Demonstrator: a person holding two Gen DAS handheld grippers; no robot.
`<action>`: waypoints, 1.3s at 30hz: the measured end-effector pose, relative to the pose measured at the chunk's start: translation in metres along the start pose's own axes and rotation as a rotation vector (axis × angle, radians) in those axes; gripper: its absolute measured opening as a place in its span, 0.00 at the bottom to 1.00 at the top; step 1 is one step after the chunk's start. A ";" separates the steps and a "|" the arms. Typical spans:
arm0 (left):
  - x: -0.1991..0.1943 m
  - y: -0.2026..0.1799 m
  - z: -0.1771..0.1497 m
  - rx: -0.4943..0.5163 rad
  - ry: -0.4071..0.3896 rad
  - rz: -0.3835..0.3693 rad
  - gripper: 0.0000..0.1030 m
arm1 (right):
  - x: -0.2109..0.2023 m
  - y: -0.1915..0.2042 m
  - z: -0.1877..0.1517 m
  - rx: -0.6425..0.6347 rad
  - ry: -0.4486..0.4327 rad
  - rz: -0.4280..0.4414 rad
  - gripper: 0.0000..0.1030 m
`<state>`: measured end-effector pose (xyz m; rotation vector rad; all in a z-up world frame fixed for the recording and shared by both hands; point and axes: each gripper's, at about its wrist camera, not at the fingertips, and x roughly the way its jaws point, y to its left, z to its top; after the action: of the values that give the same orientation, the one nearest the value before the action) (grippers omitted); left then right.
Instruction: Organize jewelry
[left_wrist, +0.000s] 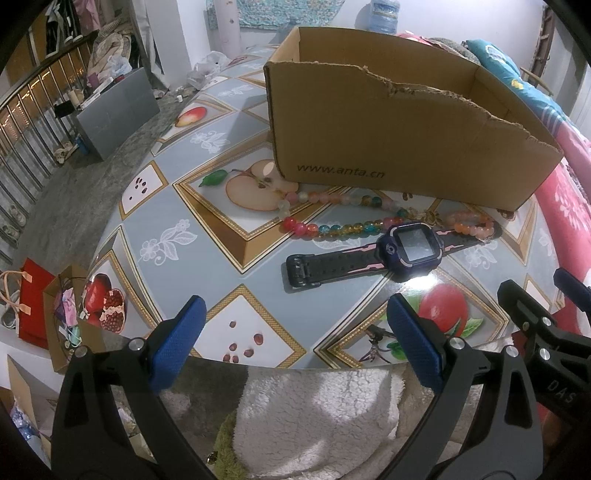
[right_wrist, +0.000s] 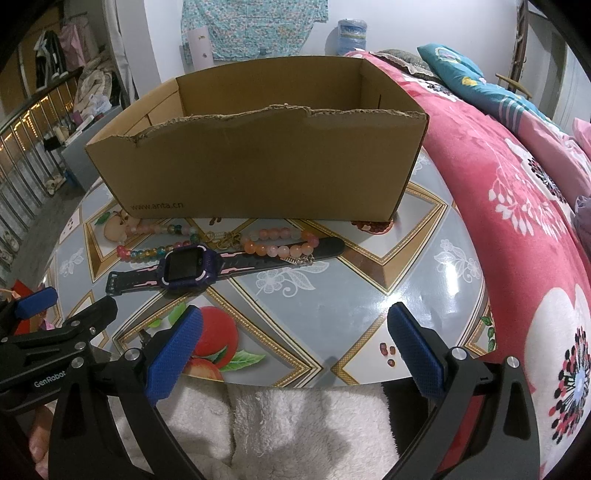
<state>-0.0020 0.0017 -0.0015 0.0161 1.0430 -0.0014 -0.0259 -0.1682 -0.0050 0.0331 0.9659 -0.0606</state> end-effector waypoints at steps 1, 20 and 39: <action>0.000 0.000 0.000 0.000 0.000 0.000 0.92 | 0.000 -0.001 0.000 0.000 0.000 0.000 0.95; -0.004 0.005 0.000 0.001 -0.003 0.007 0.92 | -0.001 0.000 -0.002 0.002 -0.003 -0.004 0.95; -0.003 0.053 0.005 -0.018 -0.153 -0.256 0.92 | -0.020 0.006 0.007 -0.073 -0.228 0.082 0.95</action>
<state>0.0014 0.0541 0.0041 -0.1323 0.8863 -0.2220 -0.0313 -0.1615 0.0152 -0.0012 0.7374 0.0453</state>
